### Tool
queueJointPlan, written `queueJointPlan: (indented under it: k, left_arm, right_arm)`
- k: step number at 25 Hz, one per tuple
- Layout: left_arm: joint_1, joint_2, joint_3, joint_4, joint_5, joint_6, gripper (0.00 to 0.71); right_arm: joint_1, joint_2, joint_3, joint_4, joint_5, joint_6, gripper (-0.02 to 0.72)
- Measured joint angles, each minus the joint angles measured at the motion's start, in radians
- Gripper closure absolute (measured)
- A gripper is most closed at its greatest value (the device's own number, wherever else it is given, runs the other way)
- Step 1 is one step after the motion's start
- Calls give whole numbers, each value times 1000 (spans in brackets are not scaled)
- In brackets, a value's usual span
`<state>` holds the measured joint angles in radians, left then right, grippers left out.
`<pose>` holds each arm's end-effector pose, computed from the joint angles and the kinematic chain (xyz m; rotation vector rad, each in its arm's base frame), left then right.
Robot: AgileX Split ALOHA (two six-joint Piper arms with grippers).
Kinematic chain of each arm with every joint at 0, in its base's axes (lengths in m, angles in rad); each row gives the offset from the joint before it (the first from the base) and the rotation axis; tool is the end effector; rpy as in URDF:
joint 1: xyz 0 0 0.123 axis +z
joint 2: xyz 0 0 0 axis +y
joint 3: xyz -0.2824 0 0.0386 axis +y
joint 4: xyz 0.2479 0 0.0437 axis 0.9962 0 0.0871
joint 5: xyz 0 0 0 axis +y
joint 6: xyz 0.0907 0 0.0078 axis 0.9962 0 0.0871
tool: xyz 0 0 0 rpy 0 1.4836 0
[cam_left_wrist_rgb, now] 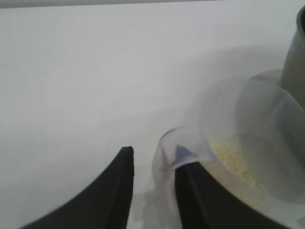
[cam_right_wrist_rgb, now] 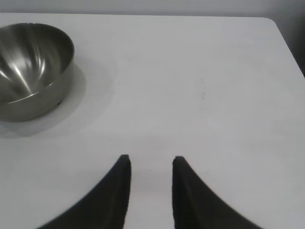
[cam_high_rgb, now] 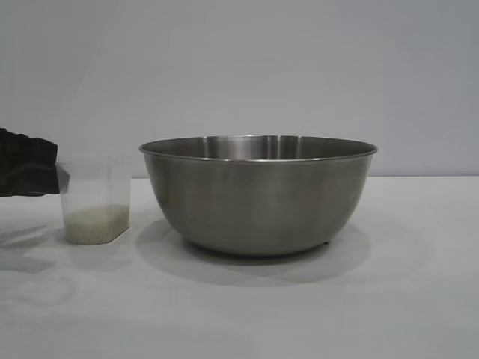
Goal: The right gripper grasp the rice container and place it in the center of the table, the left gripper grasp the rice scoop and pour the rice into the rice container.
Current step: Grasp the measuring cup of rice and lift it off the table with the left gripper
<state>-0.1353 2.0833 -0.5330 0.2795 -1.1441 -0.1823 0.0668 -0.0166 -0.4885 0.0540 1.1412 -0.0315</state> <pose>0.2982 -0.0637 0.0742 0.2405 1.8963 -0.3765 -0.0100 0.0038 0.2676 -0.1095 2.1168 0.0864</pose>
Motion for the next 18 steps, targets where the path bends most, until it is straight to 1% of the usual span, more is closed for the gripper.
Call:
queueJointPlan:
  k: [3, 4, 5, 6, 14, 18]
  left_arm:
    - [0, 2, -14, 4, 0, 0, 543]
    - [0, 2, -16, 8, 0, 5, 622]
    - [0, 2, -16, 19, 0, 13, 658]
    - [0, 2, -18, 30, 0, 23, 710]
    - [0, 2, -18, 61, 0, 48, 710]
    - [0, -31, -18, 58, 11, 52, 710]
  right_arm:
    - [0, 0, 0, 0, 0, 0, 488]
    - [0, 0, 0, 0, 0, 0, 488]
    - [0, 0, 0, 0, 0, 0, 488]
    - [0, 0, 0, 0, 0, 0, 488]
    - [0, 0, 0, 0, 0, 0, 488]
    - [0, 0, 0, 0, 0, 0, 488]
